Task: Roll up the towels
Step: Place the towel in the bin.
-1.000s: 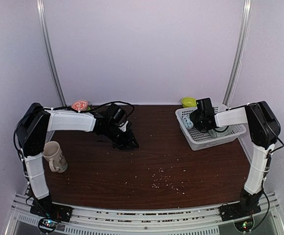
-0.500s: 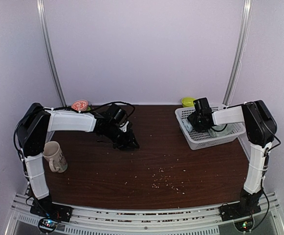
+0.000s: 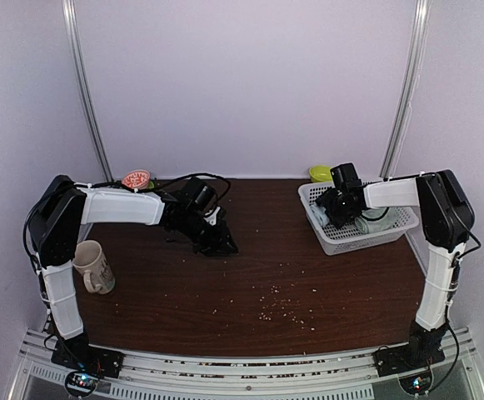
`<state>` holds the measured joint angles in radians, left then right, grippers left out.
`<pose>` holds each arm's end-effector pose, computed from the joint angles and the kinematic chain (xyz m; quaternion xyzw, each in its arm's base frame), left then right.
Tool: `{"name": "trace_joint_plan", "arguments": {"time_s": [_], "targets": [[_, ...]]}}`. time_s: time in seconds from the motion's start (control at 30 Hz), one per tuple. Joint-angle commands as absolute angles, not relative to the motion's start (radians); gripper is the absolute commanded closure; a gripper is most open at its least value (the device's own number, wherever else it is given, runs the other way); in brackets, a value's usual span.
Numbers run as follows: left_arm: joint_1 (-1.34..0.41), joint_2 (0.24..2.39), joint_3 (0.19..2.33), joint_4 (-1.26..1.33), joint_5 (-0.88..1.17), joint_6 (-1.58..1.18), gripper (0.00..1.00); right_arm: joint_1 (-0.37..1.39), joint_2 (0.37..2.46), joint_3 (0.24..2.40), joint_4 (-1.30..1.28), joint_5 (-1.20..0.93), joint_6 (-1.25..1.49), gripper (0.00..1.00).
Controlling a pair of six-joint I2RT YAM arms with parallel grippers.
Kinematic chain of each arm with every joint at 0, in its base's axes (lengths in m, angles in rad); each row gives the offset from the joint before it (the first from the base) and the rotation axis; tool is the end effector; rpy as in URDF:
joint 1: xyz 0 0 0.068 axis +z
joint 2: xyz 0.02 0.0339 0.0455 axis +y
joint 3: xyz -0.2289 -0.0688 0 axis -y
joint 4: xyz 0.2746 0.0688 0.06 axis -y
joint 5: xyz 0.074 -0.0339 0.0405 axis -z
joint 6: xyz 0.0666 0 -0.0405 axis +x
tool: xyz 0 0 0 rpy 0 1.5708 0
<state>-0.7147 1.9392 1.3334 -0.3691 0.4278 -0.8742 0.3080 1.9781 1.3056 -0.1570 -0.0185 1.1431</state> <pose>0.3126 -0.3078 0.1086 -0.0123 0.9362 -0.3469 0.0562 0.4359 0.1400 0.0959 0.3749 0.8533 0.2468 0.2653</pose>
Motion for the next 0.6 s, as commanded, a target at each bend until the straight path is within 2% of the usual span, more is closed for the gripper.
{"name": "trace_joint_plan", "arguments": {"time_s": [0.0, 0.13, 0.23, 0.27, 0.37, 0.57], "targets": [[-0.72, 1.946, 1.345, -0.362, 0.437, -0.875, 0.75, 0.29, 1.914, 1.32, -0.232, -0.098, 1.095, 0.27], [-0.721, 1.955, 1.349, -0.361, 0.439, -0.875, 0.75, 0.279, 1.896, 1.302, -0.226, -0.137, 1.092, 0.28], [-0.725, 1.959, 1.356, -0.36, 0.44, -0.876, 0.75, 0.275, 1.899, 1.287, -0.196, -0.149, 1.108, 0.36], [-0.727, 1.958, 1.357, -0.36, 0.439, -0.876, 0.75, 0.272, 1.908, 1.29, -0.191, -0.157, 1.116, 0.4], [-0.728, 1.957, 1.354, -0.36, 0.439, -0.877, 0.75, 0.269, 1.938, 1.304, -0.181, -0.172, 1.134, 0.63], [-0.729, 1.95, 1.343, -0.36, 0.437, -0.88, 0.75, 0.267, 1.952, 1.292, -0.128, -0.176, 1.202, 0.92]]}}
